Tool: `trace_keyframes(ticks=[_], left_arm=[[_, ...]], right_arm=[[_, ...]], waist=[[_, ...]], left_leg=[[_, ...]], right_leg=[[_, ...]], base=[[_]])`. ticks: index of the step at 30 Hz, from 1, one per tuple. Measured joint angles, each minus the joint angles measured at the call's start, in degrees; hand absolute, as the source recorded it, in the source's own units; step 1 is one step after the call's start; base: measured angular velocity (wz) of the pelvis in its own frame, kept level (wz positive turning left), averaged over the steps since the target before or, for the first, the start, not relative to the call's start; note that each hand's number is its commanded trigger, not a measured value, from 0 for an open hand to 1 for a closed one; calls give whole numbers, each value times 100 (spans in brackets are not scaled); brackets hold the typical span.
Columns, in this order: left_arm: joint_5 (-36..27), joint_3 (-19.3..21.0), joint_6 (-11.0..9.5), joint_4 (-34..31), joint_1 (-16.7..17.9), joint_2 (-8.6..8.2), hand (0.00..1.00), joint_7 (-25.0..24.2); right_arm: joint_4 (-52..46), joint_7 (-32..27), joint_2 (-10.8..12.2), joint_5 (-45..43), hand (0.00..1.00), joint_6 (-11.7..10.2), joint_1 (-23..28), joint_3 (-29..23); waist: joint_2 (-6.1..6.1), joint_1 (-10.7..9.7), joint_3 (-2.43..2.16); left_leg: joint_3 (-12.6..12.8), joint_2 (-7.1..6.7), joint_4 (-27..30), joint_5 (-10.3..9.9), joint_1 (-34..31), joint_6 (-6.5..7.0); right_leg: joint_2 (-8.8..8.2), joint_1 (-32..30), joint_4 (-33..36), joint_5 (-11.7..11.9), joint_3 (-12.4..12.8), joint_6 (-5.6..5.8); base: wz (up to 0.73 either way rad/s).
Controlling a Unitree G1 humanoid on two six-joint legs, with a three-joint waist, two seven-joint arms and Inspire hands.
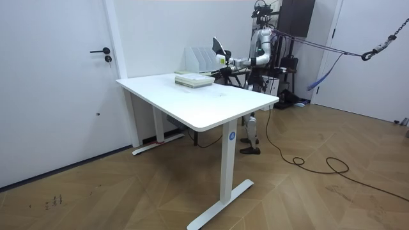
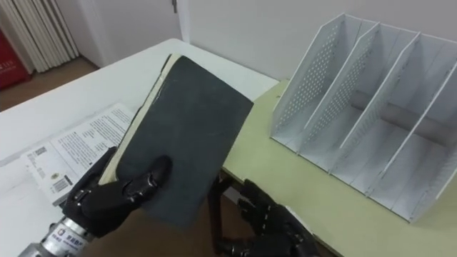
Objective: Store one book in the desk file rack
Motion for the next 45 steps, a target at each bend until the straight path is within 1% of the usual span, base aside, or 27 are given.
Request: trace_keyframes(ticks=[1, 3, 6, 7, 9, 11, 13, 14, 17, 19, 21, 22, 24, 26, 29, 31, 33, 37, 39, 42, 43, 44, 45], left_arm=[[-46, 21, 56, 16, 6, 10, 100, -63], [-195, 123, 204, 98, 19, 41, 100, -356], [-383, 199, 240, 207, 23, 97, 100, -635], [-384, 211, 253, 220, 23, 101, 100, -659], [-380, 231, 407, 228, 23, 109, 100, -804], [-380, 231, 480, 228, 23, 109, 100, -917], [-381, 230, 510, 227, 22, 110, 100, -1000], [-380, 228, 561, 227, 22, 111, 100, -1030], [-380, 190, 605, 283, 21, 135, 100, -1148], [-380, 174, 615, 317, 21, 167, 100, -1220], [-380, 101, 649, 329, 18, 258, 100, -1305], [-380, 86, 662, 346, 18, 274, 100, -1343], [-380, -19, 685, 442, 16, 341, 100, -1434], [-380, -64, 719, 489, 16, 374, 100, -1483], [-380, -146, 762, 517, 11, 488, 100, -1494], [-380, -154, 807, 606, -10, 488, 100, -1493], [-380, -158, 841, 688, -12, 489, 100, -1492], [-380, -183, 852, 692, -27, 492, 100, -1492], [-380, -252, 862, 697, -63, 504, 100, -1493], [-379, -264, 869, 711, -63, 505, 100, -1493], [-379, -264, 876, 711, -63, 506, 100, -1492], [-379, -264, 891, 711, -63, 507, 100, -1493], [-379, -265, 897, 711, -63, 509, 100, -1493]], right_arm=[[-31, 57, -5, 107, 0, 18, 6, -59], [-175, 226, -60, 681, 0, 102, 6, -226], [-331, 437, -166, 1383, 0, 135, 5, -313], [-353, 484, -180, 1476, 0, 144, 5, -326], [-406, 652, -225, 1774, 0, 183, 6, -322], [-466, 688, -229, 1911, 0, 258, 6, -276], [-585, 762, -234, 2076, 0, 304, 9, -183], [-660, 853, -235, 2193, 0, 375, 8, -152], [-778, 999, -258, 2435, 0, 396, 1, -14], [-810, 1108, -266, 2459, 0, 413, 2, 31], [-861, 1232, -322, 2494, 0, 480, -5, 130], [-863, 1260, -340, 2510, 0, 504, -4, 161], [-863, 1342, -433, 2587, 0, 545, -4, 273], [-884, 1364, -485, 2661, 0, 592, -5, 294], [-957, 1385, -569, 2665, 0, 635, -5, 377], [-963, 1462, -651, 2664, 0, 654, -5, 487], [-969, 1565, -726, 2662, 0, 724, -6, 568], [-990, 1705, -784, 2663, 0, 787, -6, 689], [-993, 1805, -787, 2662, 0, 887, -7, 727], [-994, 1809, -799, 2654, 0, 892, -5, 772], [-994, 1808, -806, 2654, 22, 892, -6, 781], [-997, 1808, -831, 2654, 57, 892, -6, 803], [-997, 1807, -858, 2654, 100, 893, -5, 817]], waist=[[2, 0, -1], [14, 31, -9], [28, 27, -19], [32, 29, -21], [44, 82, -30], [50, 121, -34], [60, 114, -40], [70, 116, -46], [79, 125, -53], [78, 132, -53], [89, 139, -60], [91, 138, -61], [92, 150, -61], [92, 178, -62], [89, 223, -64], [84, 240, -61], [69, 251, -53], [35, 273, -54], [32, 290, -53], [31, 288, -52], [31, 288, -52], [32, 288, -53], [32, 289, -53]], left_leg=[[1, 0, 0, 0, -1, 0], [39, 6, 1, 0, 6, 0], [25, 8, 1, 0, 16, 0], [24, 9, 1, 0, 18, 0], [22, 17, 2, 0, 23, -1], [23, 28, 7, -3, 15, -4], [18, 38, 15, -9, -10, -12], [13, 42, 14, -10, -29, -14], [16, 52, 17, -10, 3, -15], [28, 57, 36, -11, -8, -16], [36, 60, 60, -11, -66, -16], [37, 61, 62, -11, -87, -16], [39, 61, 71, -11, -98, -16], [42, 61, 76, -11, -99, -16], [44, 62, 102, -10, -121, -17], [44, 62, 136, -10, -138, -17], [44, 63, 138, -10, -183, -17], [44, 70, 171, -11, -245, -19], [44, 70, 175, -12, -248, -19], [46, 70, 173, -13, -248, -21], [46, 70, 173, -13, -248, -22], [46, 70, 172, -13, -249, -22], [47, 70, 169, -14, -251, -22]], right_leg=[[3, -2, -2, 0, 4, 0], [12, -12, 0, 2, 58, -3], [21, 2, -6, 6, 70, -6], [21, 5, -6, 6, 67, -6], [27, 5, -4, 7, 78, -8], [30, -4, -3, 13, 88, -17], [32, -23, 5, 17, 83, -24], [35, -27, 19, 17, 79, -25], [34, -28, 79, 15, 98, -26], [38, -43, 83, 15, 122, -27], [32, -103, 102, 22, 127, -39], [32, -111, 103, 23, 127, -40], [31, -121, 105, 23, 128, -43], [32, -128, 104, 22, 130, -44], [31, -174, 136, 19, 143, -48], [24, -195, 175, 12, 143, -51], [23, -211, 175, 8, 140, -53], [26, -294, 188, 7, 136, -57], [26, -294, 188, 7, 136, -57], [29, -295, 183, 7, 135, -57], [30, -294, 182, 7, 134, -57], [33, -295, 181, 7, 134, -57], [32, -295, 180, 7, 134, -57]], base=[[-4], [-9], [-3], [0], [0], [0], [0], [0], [-2], [-6], [0], [0], [0], [0], [0], [0], [0], [0], [0], [0], [0], [0], [0]])
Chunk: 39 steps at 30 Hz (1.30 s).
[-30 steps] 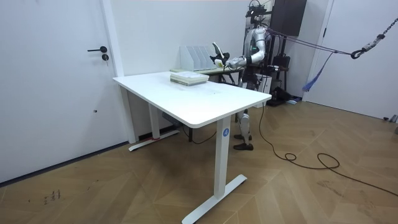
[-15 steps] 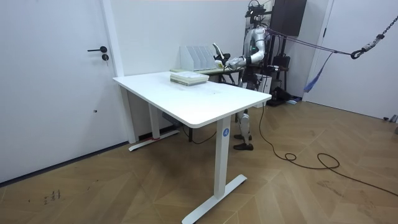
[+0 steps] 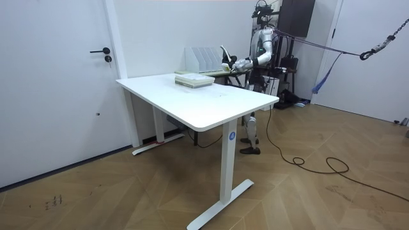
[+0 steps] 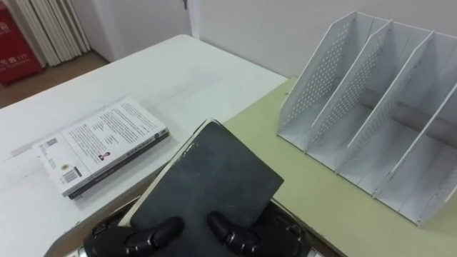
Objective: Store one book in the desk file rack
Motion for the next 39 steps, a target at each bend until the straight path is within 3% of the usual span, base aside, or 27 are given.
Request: trace_keyframes(ticks=[4, 6, 7, 13, 16, 25, 35, 39], left_arm=[[0, 0, 1, 5, 0, 0, 100, 1], [-1, 0, 1, 11, 0, 0, 82, 4], [-2, 0, 1, 14, 0, 1, 0, 5], [-2, 8, 0, 70, -1, 10, 0, 38], [18, 7, 0, 261, -1, 96, 0, 25], [314, -187, -20, 1254, 14, 104, 0, 290], [1951, -416, -96, 2517, 101, -38, 0, 670], [2282, -483, -172, 2737, 243, -152, 0, 855]], right_arm=[[0, -6, -1, 0, 100, 0, 0, 3], [0, -20, -1, 0, 100, 0, 0, 7], [-1, -24, -1, 0, 100, 0, 0, 8], [-48, -107, -1, -20, 100, 0, 0, 11], [-214, -171, -92, -53, 100, -3, 1, -3], [-226, -507, -136, -96, 100, -4, -83, -48], [-408, -814, -107, -397, 100, -23, -196, -260], [-569, -1071, -22, -829, 100, -136, -230, -361]], waist=[[0, 0, 1], [-4, 0, 3], [-4, -1, 3], [-51, -7, 32], [-51, -15, 31], [-110, -111, 29], [-126, -329, 24], [-191, -351, -4]], left_leg=[[50, 9, -6, 0, -2, 0], [69, 10, -6, 0, -3, 0], [72, 10, -7, 0, -4, 0], [84, 10, -20, 0, -12, 0], [94, 10, -5, 1, -28, 1], [107, 12, -31, 2, -11, 2], [103, 7, -54, 4, 76, 1], [107, 8, -103, 18, 153, -8]], right_leg=[[1, 0, -2, -1, 0, 1], [0, 0, -2, -2, -2, 3], [1, -1, -2, -2, -2, 4], [5, -11, -4, -7, -5, 8], [7, -69, 10, -6, 4, 8], [10, -76, 65, -14, 1, 12], [29, 10, 59, -16, 23, 10], [46, 41, 30, -14, 92, 8]], base=[[0], [0], [0], [0], [0], [0], [-1], [-2]])
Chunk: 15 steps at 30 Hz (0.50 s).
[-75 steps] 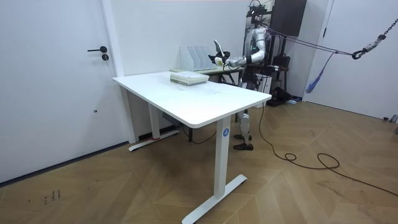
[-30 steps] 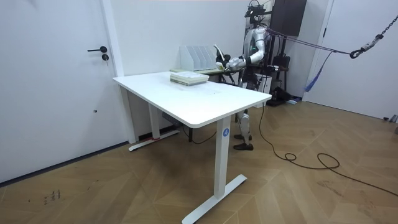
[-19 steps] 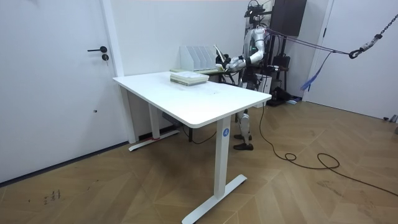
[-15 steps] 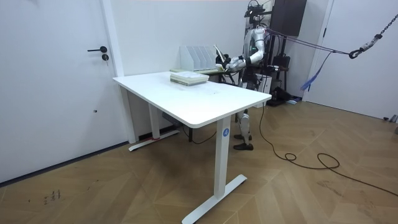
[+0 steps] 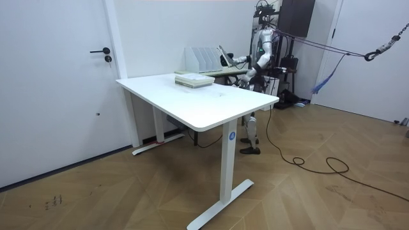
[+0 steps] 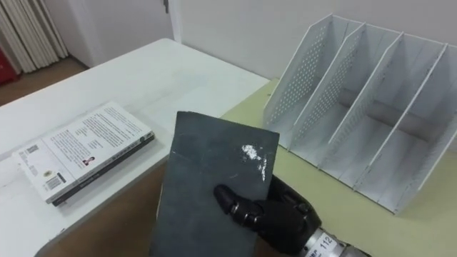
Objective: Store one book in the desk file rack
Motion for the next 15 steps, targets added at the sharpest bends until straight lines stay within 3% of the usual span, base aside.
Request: trace_keyframes(ticks=[5, 10, 13, 15], left_arm=[[95, 5, -250, 673, 152, -309, 0, 343], [98, 147, -522, 1459, 201, -552, 0, 826], [140, 383, -729, 1831, 250, -669, 0, 989], [138, 498, -886, 2123, 283, -765, 0, 1175]], right_arm=[[-336, -565, 90, -1007, 100, -28, -63, -236], [-600, -1617, 408, -1772, 100, -127, -133, -768], [-1036, -2356, 474, -2580, 100, -274, -213, -967], [-1255, -2842, 569, -2920, 100, -547, -219, -1071]], waist=[[-31, 11, 0], [-26, 4, 14], [-30, 19, 10], [-34, 13, 7]], left_leg=[[7, 2, -35, 1, 114, -4], [92, -9, -135, 1, 182, -5], [133, -6, -191, 5, 139, -10], [147, -9, -189, 4, 140, -12]], right_leg=[[11, 113, -96, 8, 8, -7], [22, 148, -133, 13, 73, -4], [32, 61, -146, 12, 102, -4], [36, 64, -178, 15, 86, -5]], base=[[-1], [-4], [-10], [-2]])
